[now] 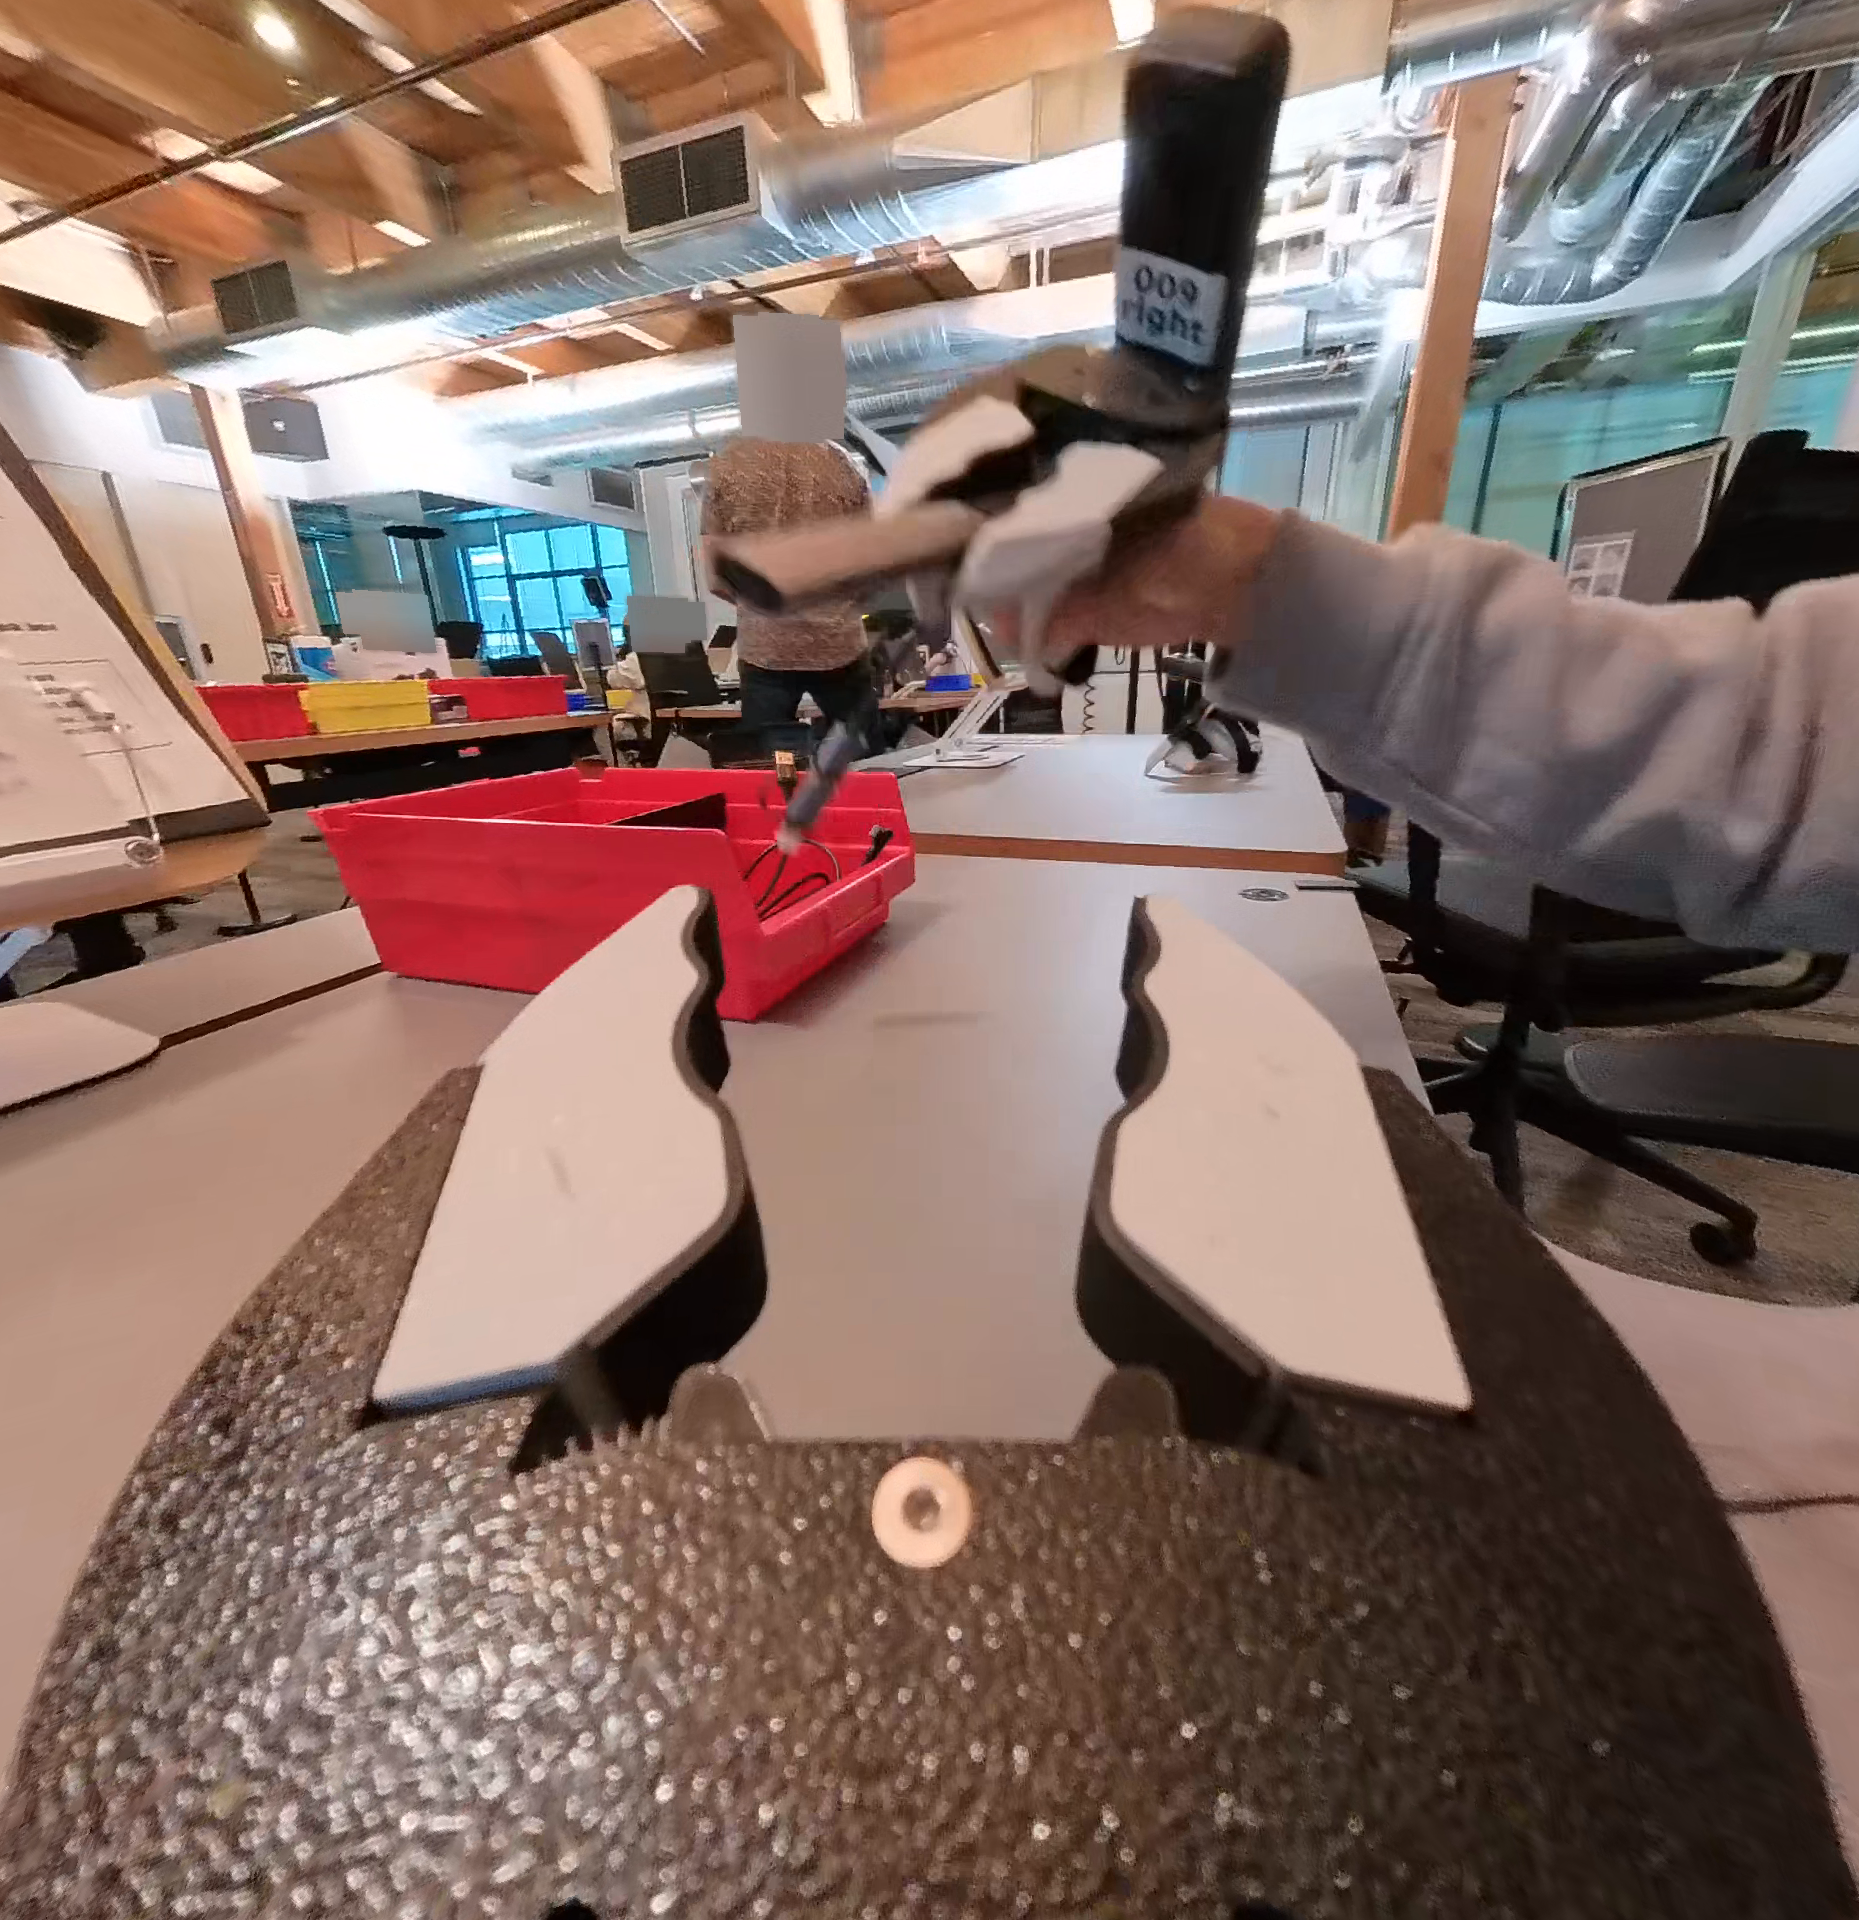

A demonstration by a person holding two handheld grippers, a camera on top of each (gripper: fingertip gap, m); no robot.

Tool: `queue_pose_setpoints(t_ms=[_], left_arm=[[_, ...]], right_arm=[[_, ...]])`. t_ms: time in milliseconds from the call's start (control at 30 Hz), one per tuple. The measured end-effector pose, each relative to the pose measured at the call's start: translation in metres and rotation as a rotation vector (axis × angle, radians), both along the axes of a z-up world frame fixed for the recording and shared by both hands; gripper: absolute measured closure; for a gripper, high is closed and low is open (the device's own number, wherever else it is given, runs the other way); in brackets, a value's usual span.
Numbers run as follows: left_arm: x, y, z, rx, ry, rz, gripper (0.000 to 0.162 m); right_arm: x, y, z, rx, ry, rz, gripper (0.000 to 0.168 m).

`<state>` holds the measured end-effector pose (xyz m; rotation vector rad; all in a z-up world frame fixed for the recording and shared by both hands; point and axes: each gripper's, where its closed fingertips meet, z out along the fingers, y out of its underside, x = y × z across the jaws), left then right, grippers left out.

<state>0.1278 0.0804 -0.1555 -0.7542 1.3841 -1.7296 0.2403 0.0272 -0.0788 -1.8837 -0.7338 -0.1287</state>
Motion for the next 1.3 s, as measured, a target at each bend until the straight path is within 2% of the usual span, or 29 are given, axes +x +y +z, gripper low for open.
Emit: queue_pose_setpoints(t_ms=[67, 200, 333, 467, 567, 667, 767, 833, 933, 967, 1033, 1167, 1233, 1300], left_arm=[[0.001, 0.001, -0.001, 0.000, 0.009, 0.006, 0.094], [0.002, 0.003, 0.000, -0.022, 0.015, 0.008, 0.100], [0.002, 0.006, 0.001, -0.049, 0.016, -0.001, 0.104], [0.002, 0.007, 0.001, -0.056, 0.019, -0.003, 0.107], [0.003, 0.009, 0.001, -0.069, 0.022, -0.004, 0.108], [0.003, 0.011, 0.002, -0.090, 0.025, -0.009, 0.109], [0.003, 0.014, 0.003, -0.111, 0.024, -0.014, 0.110], [0.003, 0.015, 0.003, -0.121, 0.026, -0.013, 0.111], [0.002, 0.016, 0.004, -0.132, 0.024, -0.017, 0.111], [0.002, 0.017, 0.004, -0.136, 0.021, -0.018, 0.111], [0.001, 0.018, 0.005, -0.141, 0.017, -0.017, 0.111], [0.001, 0.018, 0.005, -0.138, 0.013, -0.012, 0.111], [0.002, 0.017, 0.005, -0.132, 0.018, -0.003, 0.111], [0.003, 0.017, 0.004, -0.129, 0.027, 0.007, 0.111]], right_arm=[[0.052, 0.005, 0.034, 0.083, -0.048, -0.117, 0.144], [0.146, 0.017, 0.058, 0.109, 0.081, -0.229, 0.144], [0.218, 0.032, 0.038, 0.113, 0.273, -0.307, 0.144], [0.253, 0.052, 0.022, 0.222, 0.437, -0.357, 0.144], [0.273, 0.063, -0.007, 0.222, 0.496, -0.393, 0.144], [0.292, 0.062, -0.050, 0.080, 0.452, -0.485, 0.144], [0.323, 0.047, -0.091, -0.108, 0.293, -0.689, 0.144], [0.324, 0.044, -0.109, -0.224, 0.276, -0.718, 0.143], [0.321, 0.050, -0.113, -0.287, 0.082, -0.688, 0.113], [0.320, 0.053, -0.109, -0.273, 0.026, -0.686, 0.108], [0.314, 0.058, -0.094, -0.245, -0.008, -0.678, 0.109], [0.287, 0.066, -0.052, -0.094, 0.050, -0.729, 0.107], [0.246, 0.069, -0.033, 0.022, 0.107, -0.692, 0.107], [0.187, 0.074, -0.023, 0.136, 0.204, -0.581, 0.110]])
